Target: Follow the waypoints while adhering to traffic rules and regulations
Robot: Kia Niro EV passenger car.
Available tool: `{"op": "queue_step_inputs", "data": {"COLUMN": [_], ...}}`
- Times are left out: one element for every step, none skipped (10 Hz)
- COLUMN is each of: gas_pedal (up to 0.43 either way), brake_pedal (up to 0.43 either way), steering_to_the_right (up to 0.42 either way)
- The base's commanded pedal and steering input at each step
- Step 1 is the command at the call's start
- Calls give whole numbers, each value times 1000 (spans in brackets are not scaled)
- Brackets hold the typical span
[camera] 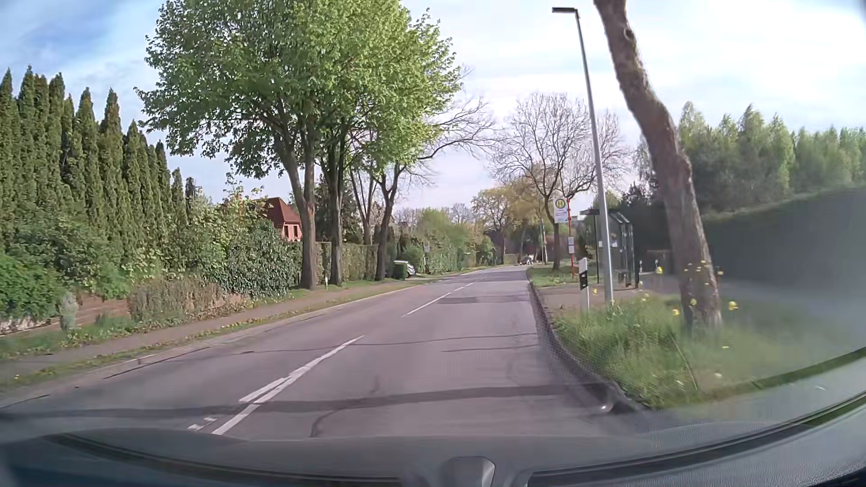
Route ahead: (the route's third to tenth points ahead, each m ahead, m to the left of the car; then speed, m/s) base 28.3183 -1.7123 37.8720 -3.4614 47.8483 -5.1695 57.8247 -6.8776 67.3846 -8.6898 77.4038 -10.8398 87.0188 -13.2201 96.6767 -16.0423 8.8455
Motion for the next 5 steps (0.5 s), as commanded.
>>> {"op": "queue_step_inputs", "data": {"gas_pedal": [0, 0, 0, 0, 0], "brake_pedal": [0, 0, 0, 0, 0], "steering_to_the_right": [18, 19, 19, 22, 25]}}
